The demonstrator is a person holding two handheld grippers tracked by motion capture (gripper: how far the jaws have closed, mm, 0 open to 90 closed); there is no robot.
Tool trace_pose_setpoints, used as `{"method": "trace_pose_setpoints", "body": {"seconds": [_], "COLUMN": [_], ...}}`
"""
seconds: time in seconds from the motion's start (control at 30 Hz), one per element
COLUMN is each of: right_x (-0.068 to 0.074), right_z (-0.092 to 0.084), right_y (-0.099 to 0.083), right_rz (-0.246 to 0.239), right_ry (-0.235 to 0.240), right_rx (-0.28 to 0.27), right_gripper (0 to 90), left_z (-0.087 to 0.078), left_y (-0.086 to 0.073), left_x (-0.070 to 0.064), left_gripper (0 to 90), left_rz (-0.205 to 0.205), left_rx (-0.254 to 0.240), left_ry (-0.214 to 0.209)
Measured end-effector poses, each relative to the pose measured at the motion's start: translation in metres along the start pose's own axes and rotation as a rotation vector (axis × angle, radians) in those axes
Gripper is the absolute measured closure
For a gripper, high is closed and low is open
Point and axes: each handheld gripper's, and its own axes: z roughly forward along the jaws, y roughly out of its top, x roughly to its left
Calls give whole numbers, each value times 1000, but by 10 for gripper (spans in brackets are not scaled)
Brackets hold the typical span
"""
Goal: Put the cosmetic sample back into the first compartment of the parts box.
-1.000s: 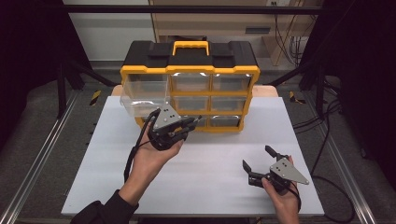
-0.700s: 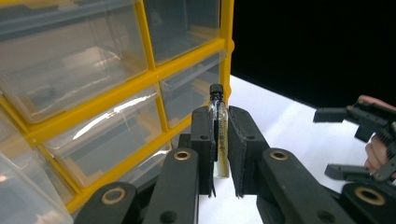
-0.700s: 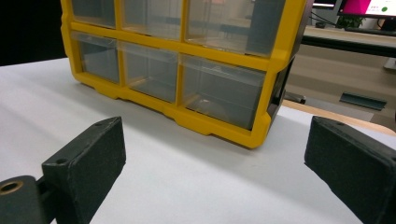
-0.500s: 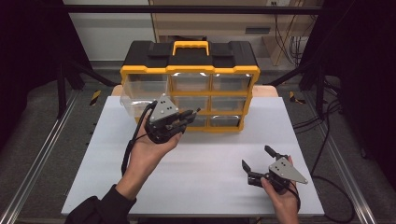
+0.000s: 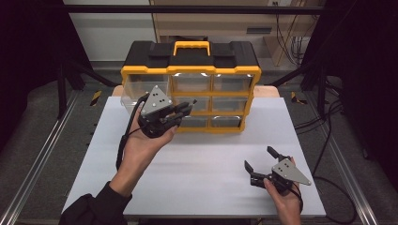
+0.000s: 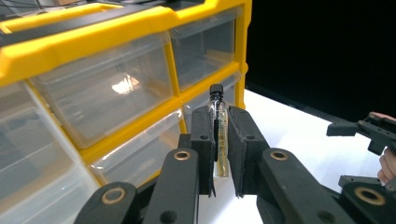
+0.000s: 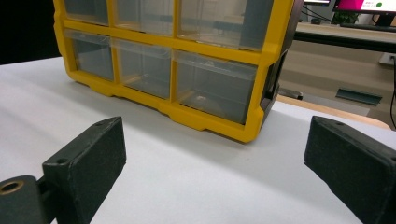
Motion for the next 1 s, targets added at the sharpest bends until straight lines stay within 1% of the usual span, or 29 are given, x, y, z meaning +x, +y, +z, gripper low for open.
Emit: {"method": "trace_pose_setpoints", "body": {"seconds": [0.17,0.4,0.47,0.6,0.63,0.7,0.8,1.0], "right_x": [1,1,1,1,1,1,1,1], "right_z": [2,1,1,1,1,1,1,1], "right_y": [0,0,0,0,0,0,0,0], "right_rz": [-8,-4,-1,-3,-2,4,4,3], "right_ry": [9,4,3,5,6,7,6,5], "right_rx": [8,7,7,9,8,4,5,6], "right_gripper": [56,55,55,55,54,54,54,54], "left_z": [-10,-21,-25,-36,-39,-43,-49,-56], "left_y": [6,9,10,11,10,11,11,9], "left_x": [7,19,23,32,34,40,47,60], "left_gripper": [805,805,805,805,805,805,805,805], "left_rz": [9,1,8,-2,-13,-17,-25,-44], "left_rx": [-10,-22,-29,-40,-36,-38,-40,-44], "left_ry": [20,47,60,84,86,99,118,142]}}
